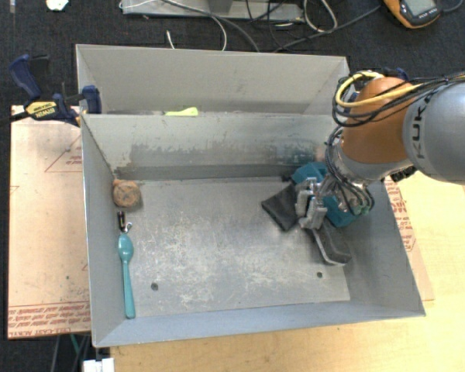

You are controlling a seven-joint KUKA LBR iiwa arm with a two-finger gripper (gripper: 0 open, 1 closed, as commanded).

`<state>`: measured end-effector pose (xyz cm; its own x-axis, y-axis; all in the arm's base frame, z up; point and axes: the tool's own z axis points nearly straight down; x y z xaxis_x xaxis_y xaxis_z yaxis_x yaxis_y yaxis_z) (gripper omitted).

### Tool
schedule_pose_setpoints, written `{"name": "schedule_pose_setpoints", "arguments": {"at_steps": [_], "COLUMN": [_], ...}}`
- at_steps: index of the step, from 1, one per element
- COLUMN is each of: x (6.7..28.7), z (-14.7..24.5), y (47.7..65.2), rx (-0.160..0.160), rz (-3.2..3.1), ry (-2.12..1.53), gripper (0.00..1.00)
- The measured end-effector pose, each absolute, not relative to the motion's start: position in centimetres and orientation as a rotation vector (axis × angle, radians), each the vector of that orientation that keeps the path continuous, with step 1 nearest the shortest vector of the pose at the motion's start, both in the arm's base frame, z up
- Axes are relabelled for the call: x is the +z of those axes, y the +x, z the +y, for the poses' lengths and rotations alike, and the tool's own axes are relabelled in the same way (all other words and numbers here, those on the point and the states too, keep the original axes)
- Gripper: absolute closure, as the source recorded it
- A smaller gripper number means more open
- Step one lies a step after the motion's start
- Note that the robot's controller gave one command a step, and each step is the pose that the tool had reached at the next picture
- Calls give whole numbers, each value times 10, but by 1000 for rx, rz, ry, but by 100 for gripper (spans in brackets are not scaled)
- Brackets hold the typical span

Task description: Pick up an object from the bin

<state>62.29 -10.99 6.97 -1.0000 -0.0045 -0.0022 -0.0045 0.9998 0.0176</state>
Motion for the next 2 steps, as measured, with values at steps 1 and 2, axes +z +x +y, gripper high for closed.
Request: {"name": "schedule_pose_setpoints", "arguments": {"at_steps": [1,2], "x": [70,117], "z": [-110,-131], "y": [623,635], "rx": [28,39], "rz": [3139,3131], "ry": [-7,-332], "gripper": [100,100]}}
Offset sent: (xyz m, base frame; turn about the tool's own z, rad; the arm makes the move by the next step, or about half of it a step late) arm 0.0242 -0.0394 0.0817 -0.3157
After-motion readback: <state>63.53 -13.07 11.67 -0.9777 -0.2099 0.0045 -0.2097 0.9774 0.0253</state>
